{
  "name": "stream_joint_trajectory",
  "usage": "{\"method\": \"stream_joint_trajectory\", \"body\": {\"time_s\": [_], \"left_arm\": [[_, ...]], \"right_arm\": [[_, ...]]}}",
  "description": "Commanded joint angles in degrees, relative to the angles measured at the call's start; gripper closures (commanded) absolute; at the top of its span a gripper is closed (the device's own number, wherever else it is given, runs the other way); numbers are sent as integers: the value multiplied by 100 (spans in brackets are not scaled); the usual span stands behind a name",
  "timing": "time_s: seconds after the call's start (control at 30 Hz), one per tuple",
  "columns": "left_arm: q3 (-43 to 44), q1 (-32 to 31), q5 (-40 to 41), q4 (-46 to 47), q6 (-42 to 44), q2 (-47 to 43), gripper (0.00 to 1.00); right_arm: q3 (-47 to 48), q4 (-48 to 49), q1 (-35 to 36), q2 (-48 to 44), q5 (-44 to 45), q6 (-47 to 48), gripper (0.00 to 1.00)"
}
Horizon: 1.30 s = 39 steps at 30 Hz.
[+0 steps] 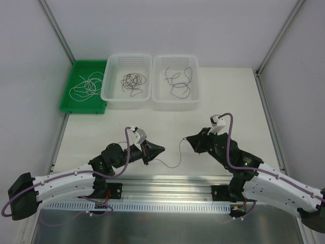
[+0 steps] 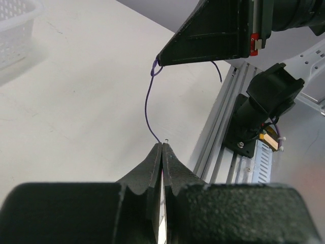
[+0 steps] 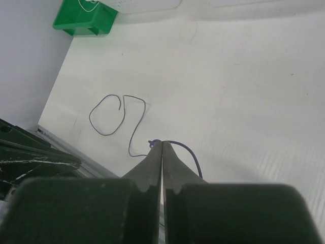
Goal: Untangle the cables
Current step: Untie the cable.
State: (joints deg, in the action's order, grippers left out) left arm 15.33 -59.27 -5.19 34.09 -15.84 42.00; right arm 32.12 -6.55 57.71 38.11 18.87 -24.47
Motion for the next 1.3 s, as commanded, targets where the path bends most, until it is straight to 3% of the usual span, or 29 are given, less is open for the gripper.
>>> {"method": "stream_joint_trajectory", "body": {"time_s": [0.0, 0.07, 0.23, 0.27, 0.57, 0.87, 1.0, 1.03, 1.1, 1.27], "left_arm": [[-153, -6, 194, 608, -157, -183, 100], [-84, -6, 28, 599, -69, -87, 100], [609, -6, -579, -67, 465, 317, 51], [724, -6, -649, -365, 572, 492, 47], [1789, -6, -808, -1571, 1687, 1275, 43], [2000, -6, -975, -1774, 1891, 1706, 53], [1956, -6, -888, -1774, 1865, 1715, 74], [1930, -6, -852, -1765, 1856, 1698, 85], [1921, -6, -799, -1721, 1821, 1671, 96], [1693, -6, -607, -1414, 1654, 1435, 100]], "right_arm": [[13, 188, 3, -15, 119, 141, 99], [284, 198, 12, 318, -181, 389, 99], [699, 84, 3, 908, -1086, 864, 99], [743, 92, 12, 961, -1209, 1004, 99], [1130, -154, 29, 1348, -1904, 1620, 99], [1218, -154, 91, 1366, -2221, 1858, 99], [1183, -119, 108, 1322, -2318, 1884, 99], [1191, -93, 109, 1313, -2335, 1893, 99], [1183, -84, 144, 1331, -2353, 1911, 99], [1086, -57, 188, 1296, -2143, 1736, 99]]}}
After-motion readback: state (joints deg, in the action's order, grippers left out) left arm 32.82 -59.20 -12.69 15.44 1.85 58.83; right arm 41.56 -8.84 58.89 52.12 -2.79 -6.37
